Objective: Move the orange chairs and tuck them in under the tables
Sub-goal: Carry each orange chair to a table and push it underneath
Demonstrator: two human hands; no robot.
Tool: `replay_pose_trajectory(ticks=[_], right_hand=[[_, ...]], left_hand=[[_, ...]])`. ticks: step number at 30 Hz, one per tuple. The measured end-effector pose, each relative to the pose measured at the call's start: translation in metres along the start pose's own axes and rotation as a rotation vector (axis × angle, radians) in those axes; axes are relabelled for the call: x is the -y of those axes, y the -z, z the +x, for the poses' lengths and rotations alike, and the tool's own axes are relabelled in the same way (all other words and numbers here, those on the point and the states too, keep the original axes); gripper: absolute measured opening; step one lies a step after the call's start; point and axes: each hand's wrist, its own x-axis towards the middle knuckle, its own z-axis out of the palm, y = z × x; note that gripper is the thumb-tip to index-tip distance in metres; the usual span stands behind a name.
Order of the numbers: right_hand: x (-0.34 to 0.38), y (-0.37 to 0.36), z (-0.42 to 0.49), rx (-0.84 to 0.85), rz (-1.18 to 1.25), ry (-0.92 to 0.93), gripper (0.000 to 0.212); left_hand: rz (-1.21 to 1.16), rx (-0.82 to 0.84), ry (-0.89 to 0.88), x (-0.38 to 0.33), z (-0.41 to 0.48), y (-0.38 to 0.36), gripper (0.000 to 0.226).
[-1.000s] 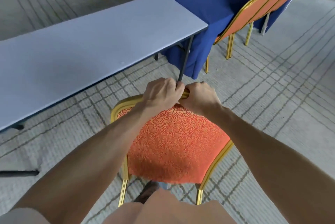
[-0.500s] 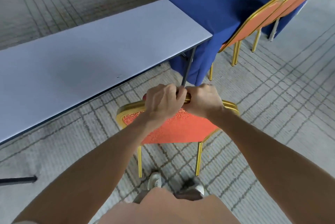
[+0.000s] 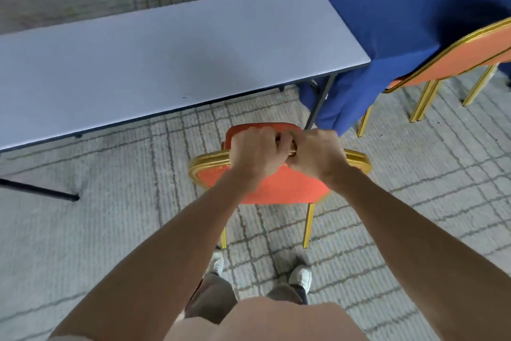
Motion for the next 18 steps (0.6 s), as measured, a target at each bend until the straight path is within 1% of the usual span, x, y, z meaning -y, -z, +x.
replay_pose_trajectory(ticks=[2, 4, 5, 6, 7, 8, 9, 12, 15, 18], right_hand=[[-0.009, 0.006, 0.021, 0.027, 0.023, 0.049, 0.020], [-0.008, 0.005, 0.036, 0.028, 0.026, 0.082, 0.020], [-0.009, 0.004, 0.045, 0.009, 0.052, 0.101, 0.018], [-0.007, 0.000, 0.046, -0.036, 0.090, 0.106, 0.017], [-0.009, -0.004, 0.048, -0.073, 0.113, 0.118, 0.017], [-0.012, -0.004, 0.051, -0.077, 0.126, 0.124, 0.018], [-0.016, -0.005, 0.054, -0.085, 0.135, 0.133, 0.020], [-0.030, -0.003, 0.077, -0.157, 0.114, 0.152, 0.025], [-0.039, -0.003, 0.113, -0.173, 0.081, 0.165, 0.025], [-0.049, 0.002, 0.152, -0.183, 0.060, 0.152, 0.040]], left_hand=[[0.090, 0.019, -0.009, -0.004, 0.017, 0.006, 0.057], [0.218, 0.041, -0.078, 0.005, 0.025, 0.013, 0.049], [0.299, 0.013, -0.108, 0.008, 0.028, 0.014, 0.041], [0.347, 0.005, -0.140, 0.009, 0.025, 0.018, 0.029], [0.368, 0.013, -0.120, 0.011, 0.026, 0.019, 0.016], [0.357, -0.010, -0.113, 0.011, 0.030, 0.016, 0.011], [0.339, -0.021, -0.112, 0.011, 0.036, 0.013, 0.012], [0.296, 0.029, -0.136, 0.011, 0.067, 0.013, 0.017], [0.121, -0.066, -0.044, 0.013, 0.103, 0.017, 0.030], [0.052, -0.123, 0.048, 0.013, 0.141, 0.023, 0.040]])
